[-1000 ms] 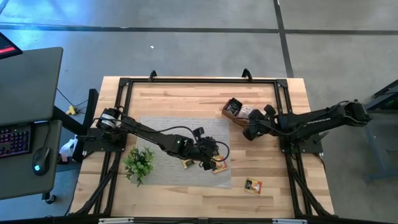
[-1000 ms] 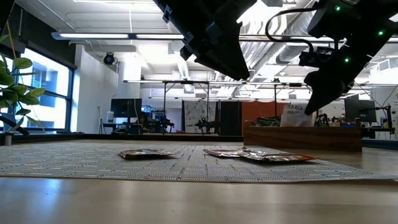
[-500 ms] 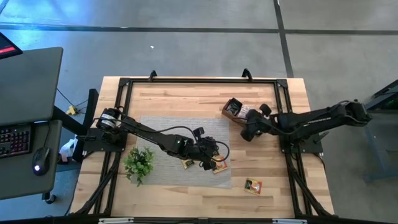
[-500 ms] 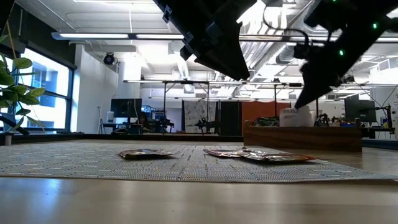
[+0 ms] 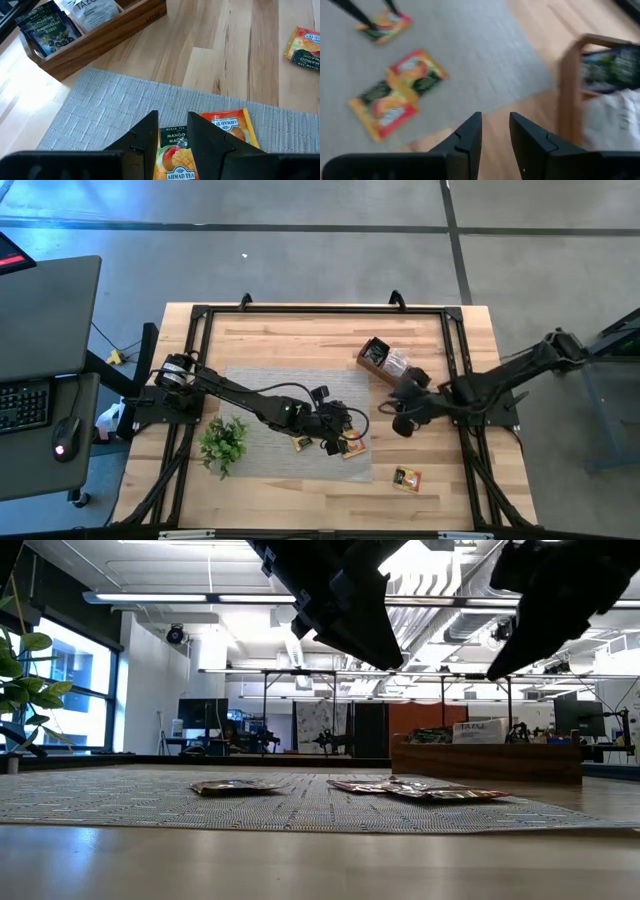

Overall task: Pick & Place Tea
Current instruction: Put the yellow tea bag into the right section of the wooden organizer

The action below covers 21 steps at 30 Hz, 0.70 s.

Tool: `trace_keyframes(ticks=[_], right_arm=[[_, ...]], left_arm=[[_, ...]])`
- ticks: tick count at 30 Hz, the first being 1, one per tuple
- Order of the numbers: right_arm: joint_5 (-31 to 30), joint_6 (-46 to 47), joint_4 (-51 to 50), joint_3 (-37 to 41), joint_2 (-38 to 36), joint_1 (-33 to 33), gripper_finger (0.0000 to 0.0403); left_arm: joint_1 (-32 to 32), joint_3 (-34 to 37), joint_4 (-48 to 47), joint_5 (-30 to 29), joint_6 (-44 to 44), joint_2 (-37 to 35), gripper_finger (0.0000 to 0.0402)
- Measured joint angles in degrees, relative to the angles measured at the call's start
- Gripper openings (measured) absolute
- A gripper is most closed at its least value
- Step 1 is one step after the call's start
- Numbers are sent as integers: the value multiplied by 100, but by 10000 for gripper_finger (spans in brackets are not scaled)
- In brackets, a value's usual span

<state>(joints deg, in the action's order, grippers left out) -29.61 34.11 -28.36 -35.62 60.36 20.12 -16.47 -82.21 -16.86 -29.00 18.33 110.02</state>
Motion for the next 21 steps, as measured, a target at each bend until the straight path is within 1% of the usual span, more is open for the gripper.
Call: trace_keyframes(ticks=[2,4,7,11,14,16,18,21], right_arm=[[-22,166,-134,0,0,122,95],[236,125,-118,0,0,245,95],[460,-96,342,2,66,553,94],[658,-852,1463,0,288,1080,94],[823,-1552,1895,-2,548,1384,94],[1261,-2108,1924,-2,750,1518,94],[1726,-2451,1857,0,949,1627,94],[2329,-2441,1748,0,1227,1697,94]], left_arm=[[0,0,0,0,0,0,104],[2,0,0,0,0,0,104],[0,0,0,0,0,0,104],[0,0,1,1,0,0,104],[2,0,7,2,0,0,104],[1,0,5,5,0,0,104],[1,0,3,7,0,0,104],[0,0,2,9,0,0,104]])
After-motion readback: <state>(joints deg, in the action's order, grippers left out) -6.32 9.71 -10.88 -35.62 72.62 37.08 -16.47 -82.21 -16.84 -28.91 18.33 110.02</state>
